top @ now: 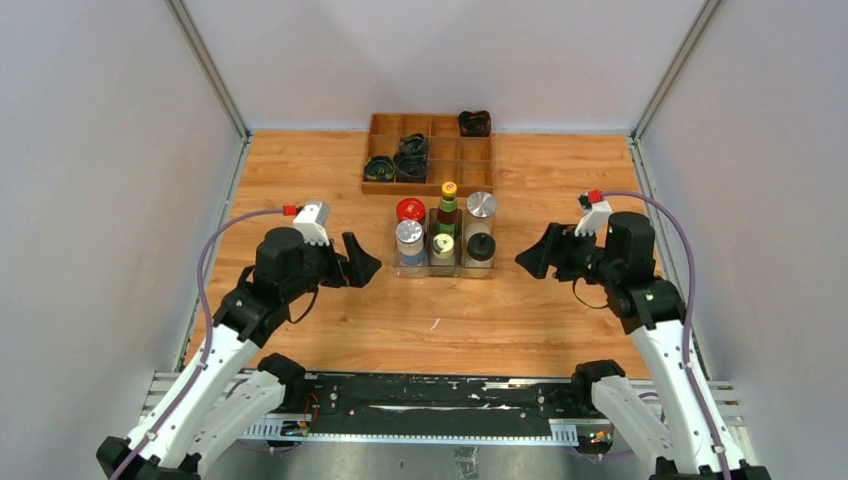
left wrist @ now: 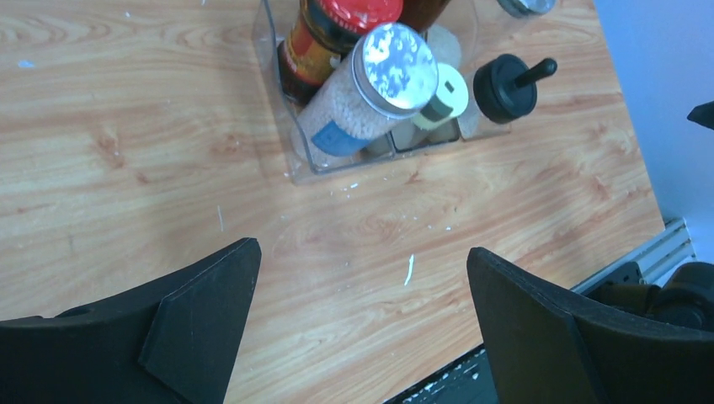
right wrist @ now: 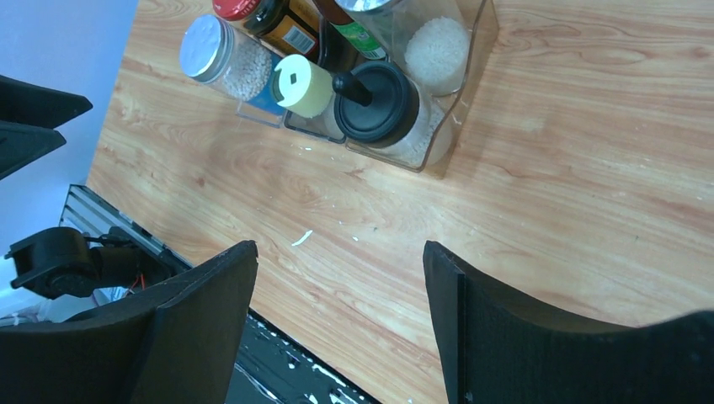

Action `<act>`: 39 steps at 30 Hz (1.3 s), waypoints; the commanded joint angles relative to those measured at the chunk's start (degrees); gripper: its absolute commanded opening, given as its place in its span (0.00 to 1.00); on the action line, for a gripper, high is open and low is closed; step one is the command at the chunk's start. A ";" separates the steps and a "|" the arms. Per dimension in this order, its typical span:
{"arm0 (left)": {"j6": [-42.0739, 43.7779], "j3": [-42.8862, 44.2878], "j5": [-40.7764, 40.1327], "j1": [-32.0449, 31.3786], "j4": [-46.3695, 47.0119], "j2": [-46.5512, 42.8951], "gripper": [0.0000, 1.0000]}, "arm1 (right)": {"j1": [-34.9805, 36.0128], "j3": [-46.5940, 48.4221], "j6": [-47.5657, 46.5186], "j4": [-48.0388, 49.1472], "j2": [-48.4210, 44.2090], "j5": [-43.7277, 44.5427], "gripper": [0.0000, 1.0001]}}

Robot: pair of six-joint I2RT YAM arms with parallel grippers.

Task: Organize the condiment bottles
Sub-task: Reset both arms

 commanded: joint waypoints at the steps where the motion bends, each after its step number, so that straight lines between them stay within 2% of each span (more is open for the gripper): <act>1: -3.18 -7.39 -0.04 -1.22 4.67 -7.26 1.00 | 1.03 -4.11 -0.74 -2.15 -4.84 2.47 0.78; 7: -5.45 -17.39 -2.73 -3.43 13.13 -12.72 1.00 | 1.06 -13.66 -0.81 3.17 -15.09 5.76 0.79; 11: -5.28 -20.07 -8.56 -5.93 17.07 -9.78 1.00 | 1.16 -18.74 1.09 9.95 -19.05 8.15 0.82; 14: -4.68 -19.21 -13.88 -8.38 17.88 -4.43 1.00 | 1.14 -20.99 1.31 14.51 -16.97 8.28 0.83; 18: -3.74 -17.27 -20.45 -12.37 17.39 -0.41 1.00 | 1.29 -20.11 -0.84 17.21 -9.65 9.03 0.83; 27: -5.34 -16.53 -22.05 -13.22 16.42 -1.81 1.00 | 5.45 -16.83 -1.56 21.60 2.13 7.24 0.83; 39: -5.39 -16.77 -22.13 -13.33 15.97 -0.85 1.00 | 8.14 -16.28 -2.24 22.08 4.28 8.59 0.82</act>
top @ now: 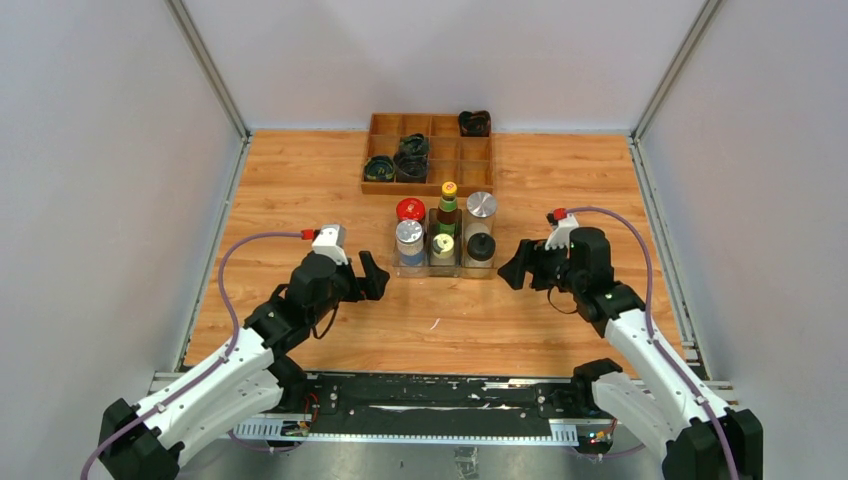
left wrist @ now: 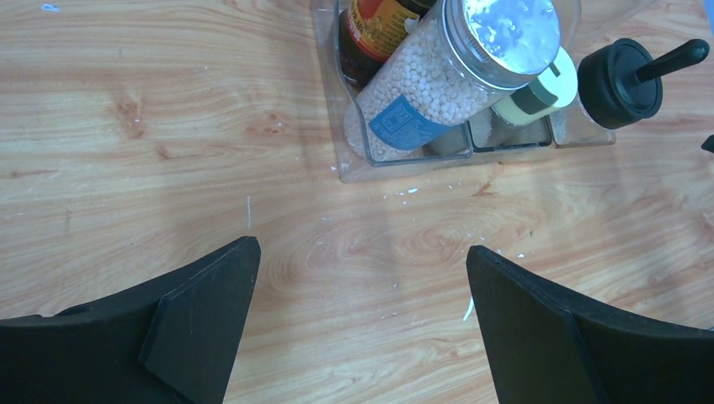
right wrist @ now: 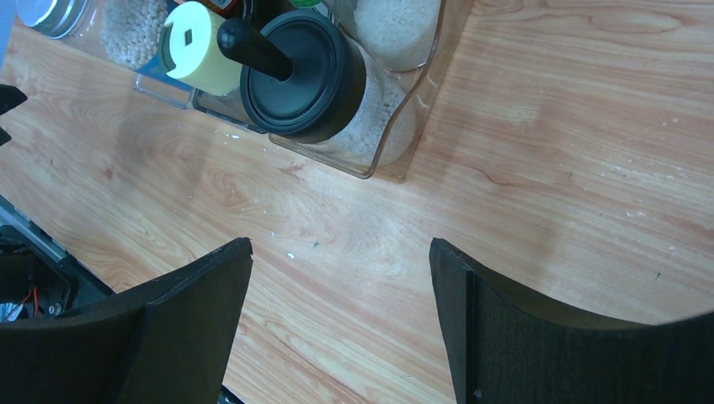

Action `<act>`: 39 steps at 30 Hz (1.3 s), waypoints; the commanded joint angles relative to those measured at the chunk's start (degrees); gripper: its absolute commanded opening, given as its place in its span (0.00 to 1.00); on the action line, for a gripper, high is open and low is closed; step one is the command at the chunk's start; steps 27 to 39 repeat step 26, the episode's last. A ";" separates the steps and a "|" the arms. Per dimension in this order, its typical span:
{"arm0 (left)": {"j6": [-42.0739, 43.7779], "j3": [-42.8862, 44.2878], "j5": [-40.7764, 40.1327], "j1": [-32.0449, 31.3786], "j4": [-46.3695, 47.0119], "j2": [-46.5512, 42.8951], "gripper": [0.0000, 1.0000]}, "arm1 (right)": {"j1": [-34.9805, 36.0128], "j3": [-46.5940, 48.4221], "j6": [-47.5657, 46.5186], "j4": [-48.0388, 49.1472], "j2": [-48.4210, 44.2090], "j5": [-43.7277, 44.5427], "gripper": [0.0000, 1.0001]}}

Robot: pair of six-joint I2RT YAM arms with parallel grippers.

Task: Organize the condiment bottles
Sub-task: Reset both arms

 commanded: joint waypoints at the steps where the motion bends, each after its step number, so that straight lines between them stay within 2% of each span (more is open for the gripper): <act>1: -0.22 0.69 -1.38 -0.61 0.15 0.38 1.00 | 0.90 2.00 -1.19 0.76 0.03 0.45 0.82; 39: -1.14 0.96 -0.58 -0.61 0.09 0.44 1.00 | 0.89 1.84 -0.93 -0.40 -1.00 0.97 0.81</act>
